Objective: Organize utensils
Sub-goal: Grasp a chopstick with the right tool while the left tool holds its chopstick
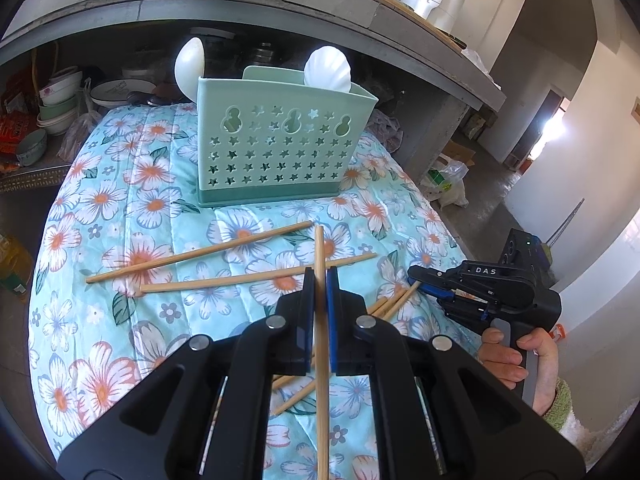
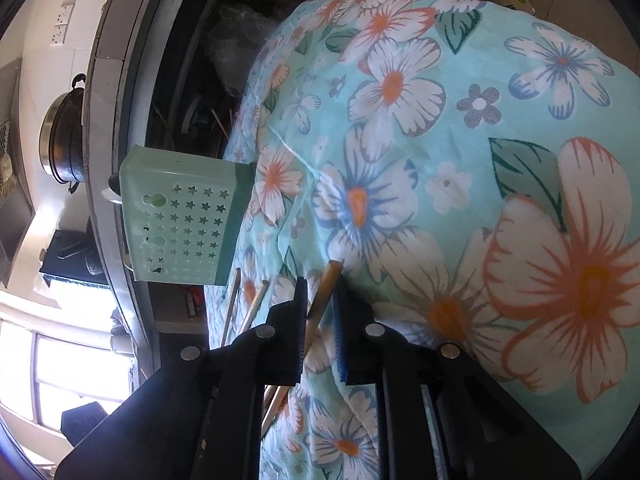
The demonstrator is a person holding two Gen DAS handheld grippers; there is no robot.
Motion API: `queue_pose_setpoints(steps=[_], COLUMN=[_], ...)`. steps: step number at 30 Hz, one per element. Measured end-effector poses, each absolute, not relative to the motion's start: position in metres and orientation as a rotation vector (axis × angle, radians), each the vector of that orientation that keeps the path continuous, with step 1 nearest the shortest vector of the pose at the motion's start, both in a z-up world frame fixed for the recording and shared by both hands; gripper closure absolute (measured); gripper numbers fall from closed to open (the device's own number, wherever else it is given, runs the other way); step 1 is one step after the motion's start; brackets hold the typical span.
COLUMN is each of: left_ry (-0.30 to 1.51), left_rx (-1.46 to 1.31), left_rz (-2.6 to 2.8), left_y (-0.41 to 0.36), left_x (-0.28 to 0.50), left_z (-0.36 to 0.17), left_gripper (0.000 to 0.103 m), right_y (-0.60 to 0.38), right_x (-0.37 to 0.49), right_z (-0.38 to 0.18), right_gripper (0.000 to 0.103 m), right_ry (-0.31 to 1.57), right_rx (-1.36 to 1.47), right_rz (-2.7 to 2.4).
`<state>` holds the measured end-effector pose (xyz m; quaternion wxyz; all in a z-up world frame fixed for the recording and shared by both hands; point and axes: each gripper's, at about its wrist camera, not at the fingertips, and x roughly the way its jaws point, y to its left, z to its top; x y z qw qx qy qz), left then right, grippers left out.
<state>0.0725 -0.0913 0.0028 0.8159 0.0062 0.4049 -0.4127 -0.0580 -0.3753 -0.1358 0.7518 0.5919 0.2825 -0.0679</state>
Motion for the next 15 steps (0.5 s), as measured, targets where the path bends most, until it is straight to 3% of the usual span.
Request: queue_pose_setpoints(steps=[15], left_ry=[0.867], left_rx=[0.024], left_rz=[-0.868], left_y=[-0.093], left_x=[0.074], left_z=[0.002], left_gripper=[0.099], right_y=[-0.374], right_x=[-0.084], right_z=[-0.077], right_gripper=[0.096], right_ry=[0.459], right_rx=[1.209], right_rz=[-0.05])
